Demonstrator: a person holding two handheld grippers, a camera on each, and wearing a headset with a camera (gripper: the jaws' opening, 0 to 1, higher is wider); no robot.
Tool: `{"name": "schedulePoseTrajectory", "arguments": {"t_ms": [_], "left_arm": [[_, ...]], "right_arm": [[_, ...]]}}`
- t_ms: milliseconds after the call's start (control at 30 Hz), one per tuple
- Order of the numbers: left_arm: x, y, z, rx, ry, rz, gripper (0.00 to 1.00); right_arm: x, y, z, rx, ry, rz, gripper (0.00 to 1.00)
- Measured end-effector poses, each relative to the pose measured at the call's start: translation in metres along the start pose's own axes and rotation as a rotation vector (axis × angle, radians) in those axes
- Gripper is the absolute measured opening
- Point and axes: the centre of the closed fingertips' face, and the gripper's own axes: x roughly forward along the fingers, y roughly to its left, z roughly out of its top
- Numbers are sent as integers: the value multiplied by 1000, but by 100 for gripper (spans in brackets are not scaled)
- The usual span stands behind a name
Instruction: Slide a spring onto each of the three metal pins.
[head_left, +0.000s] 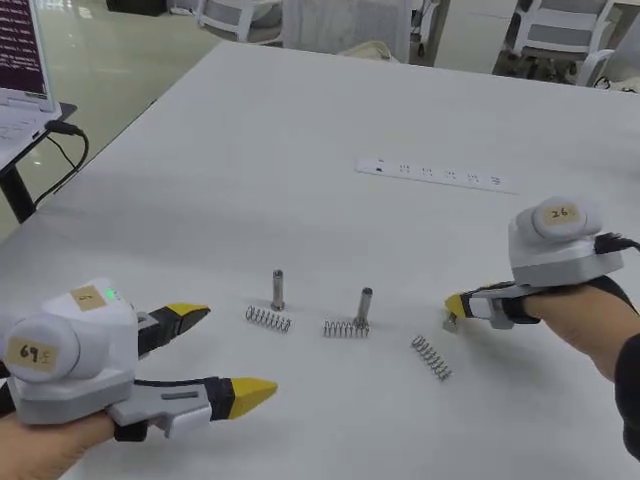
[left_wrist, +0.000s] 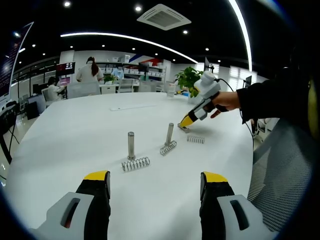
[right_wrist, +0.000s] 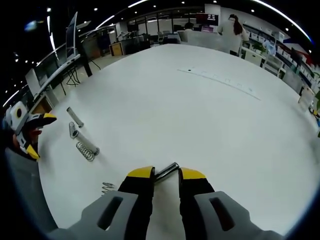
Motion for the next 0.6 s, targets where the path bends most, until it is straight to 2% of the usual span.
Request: {"name": "schedulePoseTrajectory", "arguments": {"t_ms": [600], "left_arm": [[0,-1,0,-4,2,-5,69]], "right_arm": [[9,2,1,-12,48,0,16]]}}
